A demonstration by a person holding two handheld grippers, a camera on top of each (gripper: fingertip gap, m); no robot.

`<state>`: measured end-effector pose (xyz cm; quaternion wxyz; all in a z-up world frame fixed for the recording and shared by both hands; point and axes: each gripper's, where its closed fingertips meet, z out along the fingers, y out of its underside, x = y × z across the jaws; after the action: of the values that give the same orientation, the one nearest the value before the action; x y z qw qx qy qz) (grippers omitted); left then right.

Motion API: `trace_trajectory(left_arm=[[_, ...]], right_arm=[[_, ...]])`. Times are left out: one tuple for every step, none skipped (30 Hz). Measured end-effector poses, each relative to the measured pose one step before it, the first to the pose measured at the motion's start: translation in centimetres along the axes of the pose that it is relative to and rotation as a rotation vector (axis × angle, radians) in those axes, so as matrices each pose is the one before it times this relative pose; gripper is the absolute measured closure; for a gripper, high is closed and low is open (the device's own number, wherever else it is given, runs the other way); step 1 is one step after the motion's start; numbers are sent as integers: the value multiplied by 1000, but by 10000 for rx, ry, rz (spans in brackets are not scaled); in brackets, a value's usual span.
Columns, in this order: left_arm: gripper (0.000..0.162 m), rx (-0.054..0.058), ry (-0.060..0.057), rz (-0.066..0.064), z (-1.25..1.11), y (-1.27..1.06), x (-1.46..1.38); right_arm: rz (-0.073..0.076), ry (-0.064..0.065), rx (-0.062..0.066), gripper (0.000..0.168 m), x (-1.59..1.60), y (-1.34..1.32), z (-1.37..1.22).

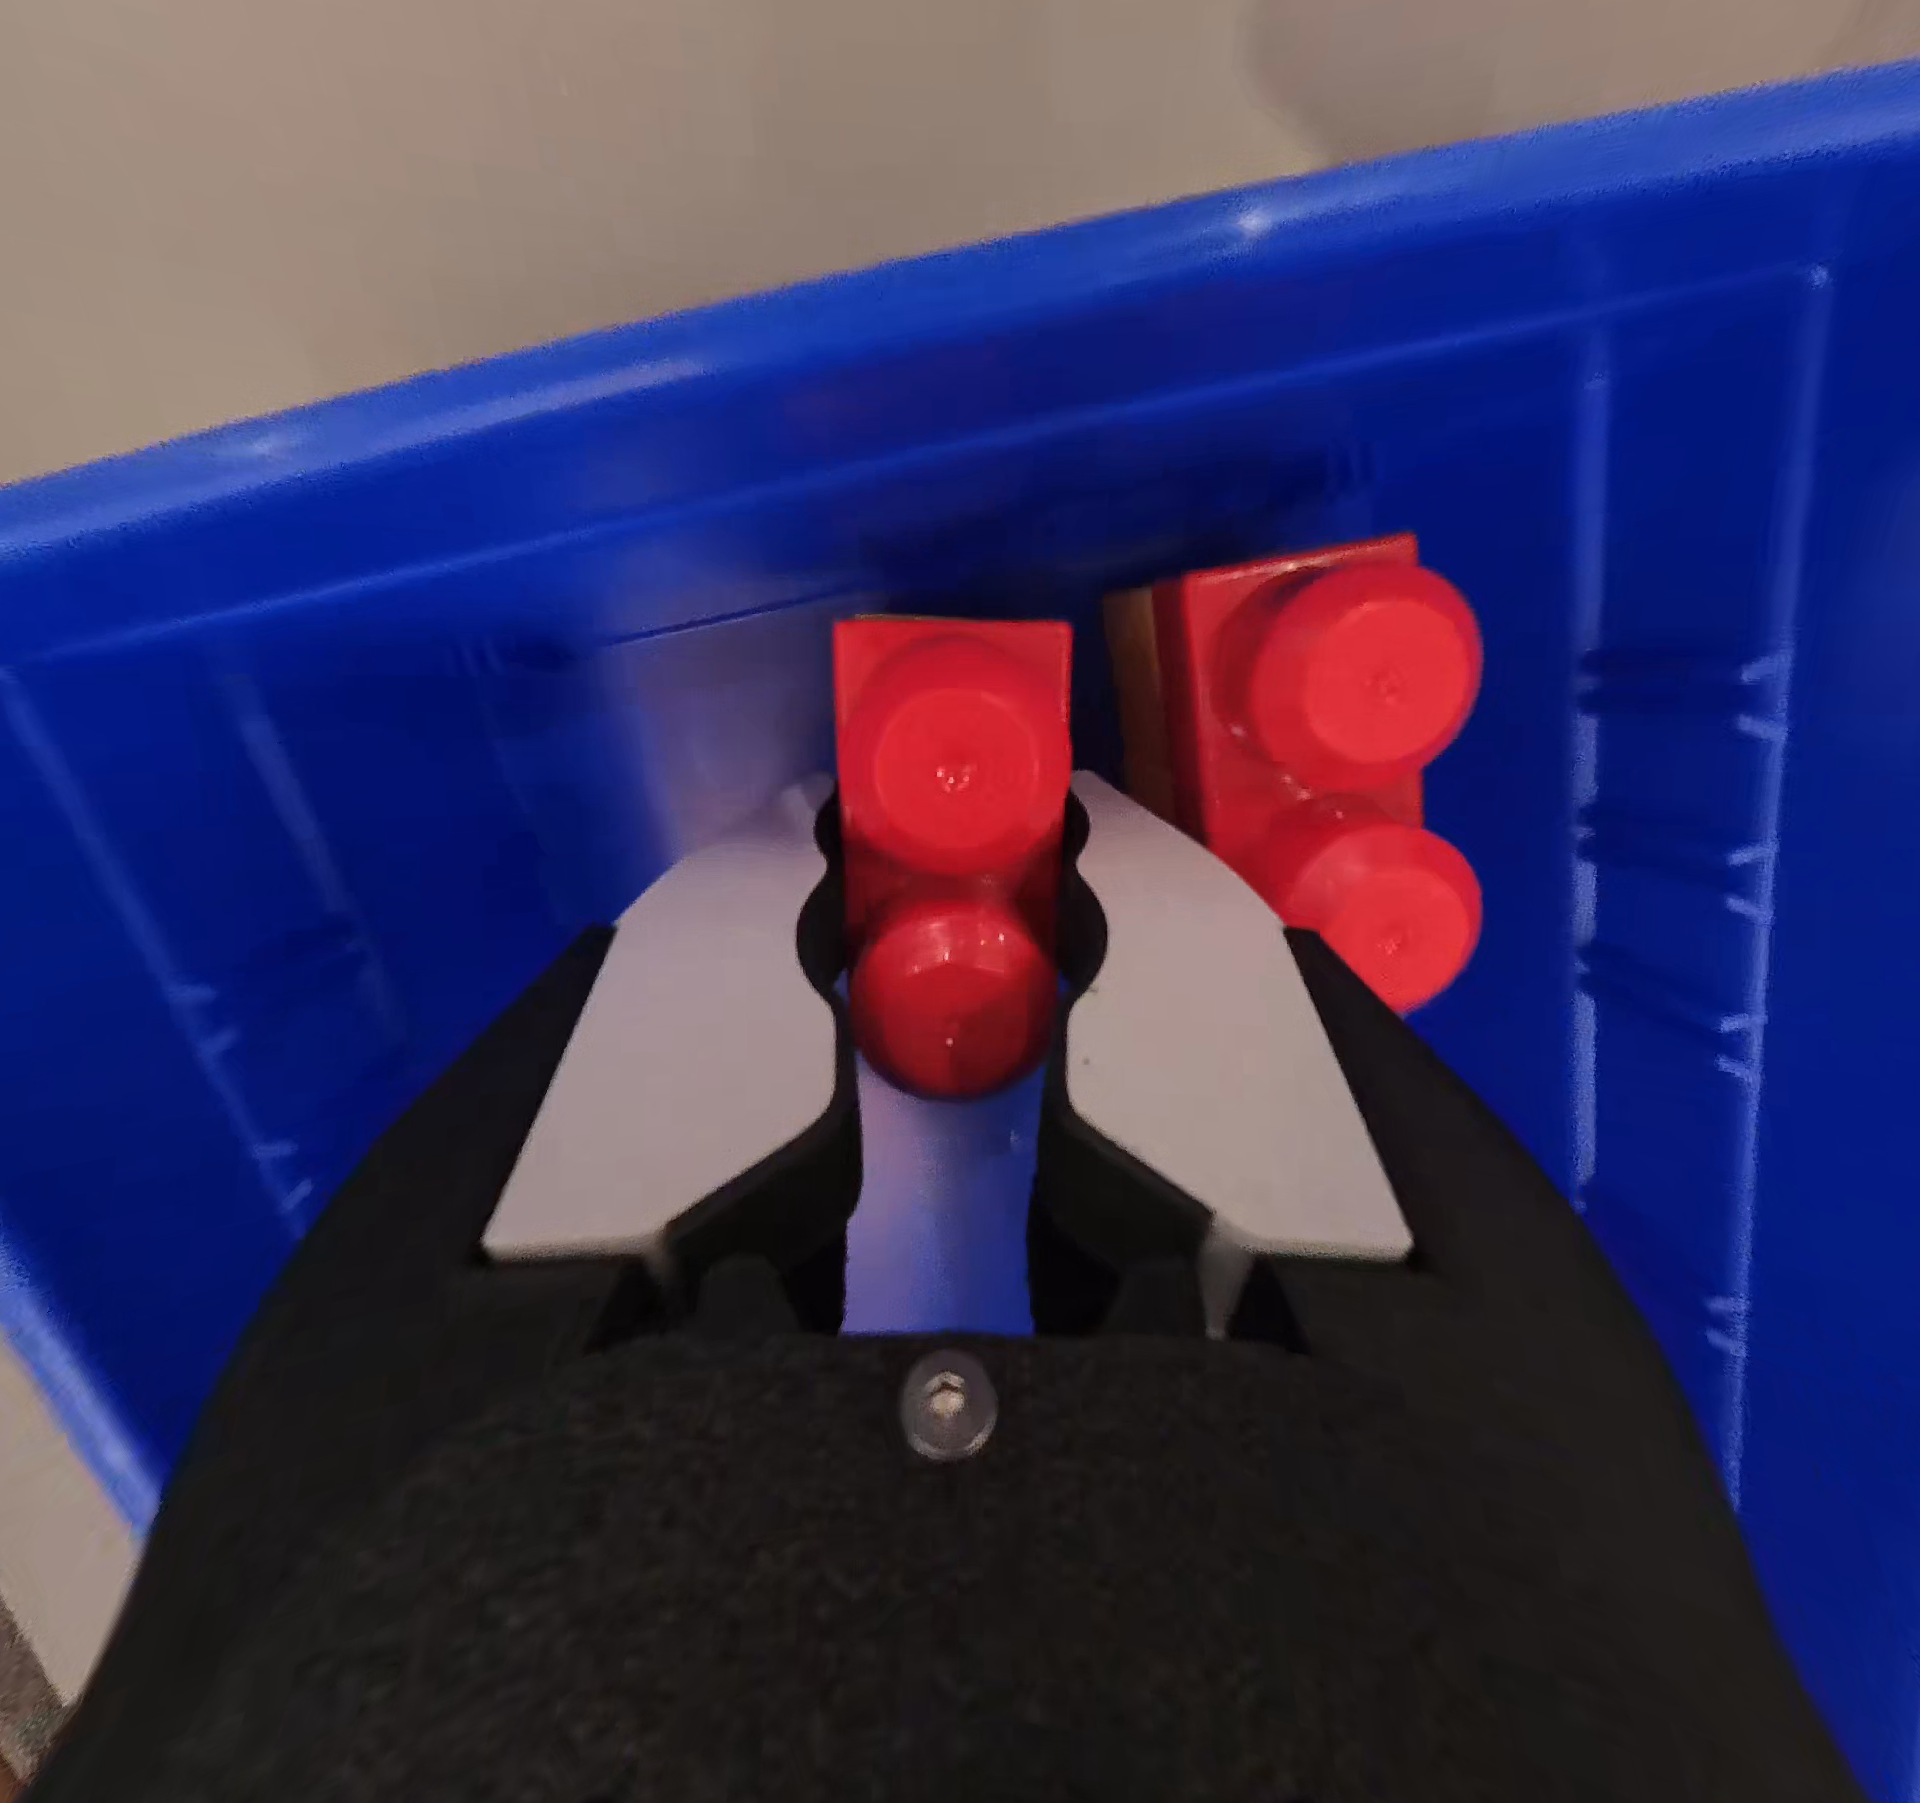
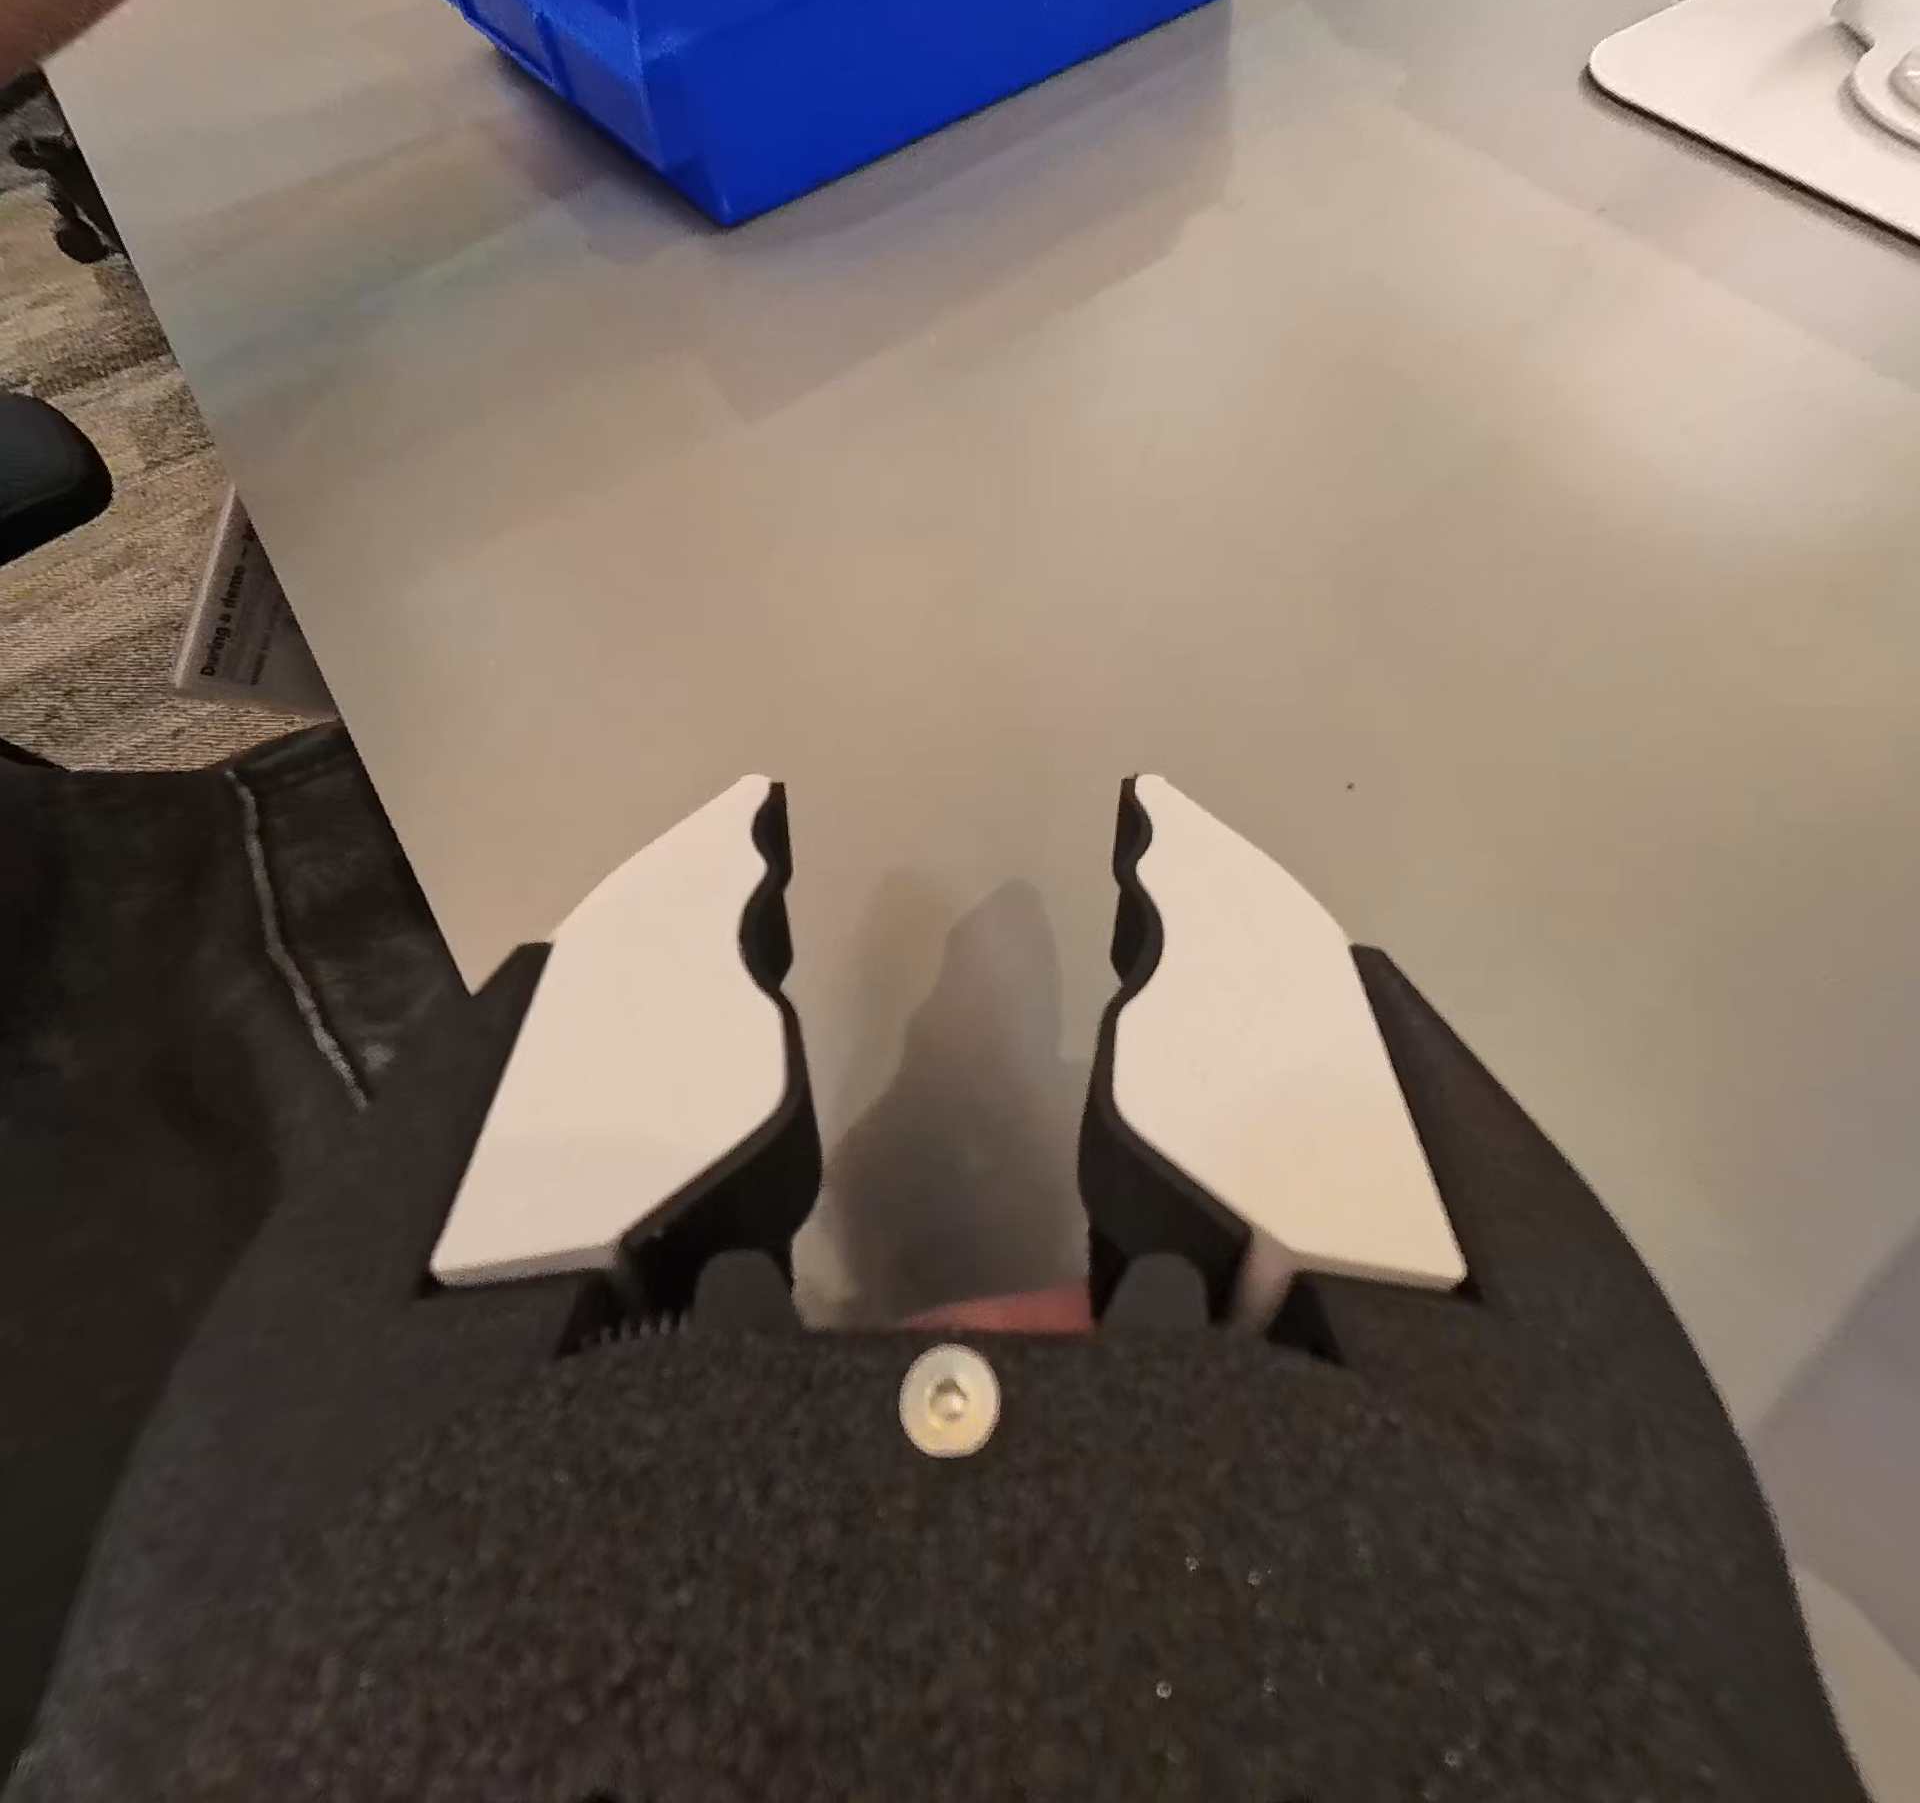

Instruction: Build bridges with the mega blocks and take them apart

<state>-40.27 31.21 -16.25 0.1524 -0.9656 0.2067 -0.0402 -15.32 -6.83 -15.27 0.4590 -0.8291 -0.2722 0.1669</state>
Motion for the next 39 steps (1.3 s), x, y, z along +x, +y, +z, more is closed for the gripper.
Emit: trace_trajectory(left_arm=[[125, 201, -26, 100, -489, -8, -20], [125, 342, 29, 85, -772, -140, 43], [125, 379, 65, 110, -1049, -106, 117], [126, 356, 101, 142, -1247, 39, 207], [126, 413, 170, 190, -1422, 46, 363], [125, 462, 274, 291, -1562, 52, 626], [125, 454, 346, 236, -1642, 140, 852], [125, 514, 385, 144, -1680, 87, 1012], [126, 584, 460, 243, -1621, -19, 1283], [125, 495, 549, 246, -1457, 63, 1569], [126, 380, 596, 167, -1204, 128, 1709], [125, 401, 664, 152, -954, 40, 1878], [125, 373, 766, 107, -650, -16, 2075], [125, 174, 878, 114, -249, 182, 2283], [126, -2, 953, 172, 177, 348, 2451], [126, -51, 936, 210, 601, 354, 2448], [126, -121, 924, 234, 983, 381, 2412], [126, -221, 957, 226, 1268, 459, 2363], [126, -264, 922, 202, 1448, 459, 2162], [126, -251, 809, 173, 1550, 380, 1777], [126, -286, 705, 116, 1574, 395, 1395], [126, -334, 581, 76, 1514, 448, 1007], [126, -300, 399, 61, 1415, 380, 607], [126, -276, 227, 50, 1274, 353, 263], [126, -263, 80, 31, 1124, 329, -2], [126, -235, -50, -7, 959, 293, -250], [126, -168, -83, -15, 784, 230, -306], [126, -92, -19, -41, 629, 153, -235], [126, -60, 56, -51, 476, 147, -128], [126, 58, 61, -6, 287, -5, -67], [126, 204, -6, 92, 155, -189, -72], [126, 299, -40, 140, 89, -318, -59], [126, 321, 9, 84, 62, -358, -4], [126, 248, 39, 70, 73, -231, 36], [126, 123, 8, 122, 114, -69, 51], [126, 25, -32, 138, 80, 32, 63], [126, 40, -21, 60, 10, -45, 98], [126, 209, -8, -16, -209, -326, 74], [126, 470, -5, -85, -695, -736, -57]], right_arm=[[-56, 55, 10, 109, 45, -10, -35], [-33, 62, -4, 109, 114, 23, -15], [1, 48, -8, 109, 142, 23, -9], [45, 32, 1, 110, 164, 20, -18], [71, -5, 15, 110, 153, 13, -49], [75, -4, 32, 110, 158, -14, -88], [75, 26, 56, 110, 220, -63, -85], [80, 17, 56, 111, 210, -69, -78], [102, -27, 66, 111, 141, -89, -46], [149, -90, 89, 112, 62, -105, -6], [178, -138, 79, 113, -1, -85, 59], [167, -178, 47, 113, -38, -98, 96], [147, -209, 88, 113, -46, -254, 127], [144, -302, 185, 113, -142, -529, 188], [122, -431, 165, 114, -278, -740, 274], [82, -525, 130, 114, -344, -938, 354], [38, -497, 196, 113, -227, -1206, 327], [34, -488, 357, 113, -176, -1463, 259], [87, -577, 433, 113, -232, -1526, 218], [131, -604, 344, 112, -229, -1350, 255], [139, -636, 223, 110, -248, -1096, 262], [166, -592, 127, 109, -157, -779, 225], [256, -530, -52, 107, -167, -342, 248], [258, -529, -260, 106, -303, 109, 291], [133, -404, -285, 106, -295, 290, 259], [48, -194, -140, 107, -195, 302, 180], [-42, -3, 40, 108, -41, 186, 104], [-69, 34, 62, 115, -21, 213, 62], [-48, 92, 28, 127, 78, 224, -35], [-54, 160, -2, 131, 252, 236, -138], [115, 13, 38, 131, 89, 76, -152], [138, -5, 5, 131, 37, 71, -138], [34, 0, 51, 132, -9, -22, -139], [-44, 18, -66, 132, -44, 103, -114], [-115, 32, -104, 132, -35, 162, -89], [-133, 45, -42, 132, -42, 103, -78], [-68, -7, 3, 132, -82, 62, -94], [20, 11, -167, 132, 58, 368, -119], [27, 222, -220, 132, 532, 624, -290]])
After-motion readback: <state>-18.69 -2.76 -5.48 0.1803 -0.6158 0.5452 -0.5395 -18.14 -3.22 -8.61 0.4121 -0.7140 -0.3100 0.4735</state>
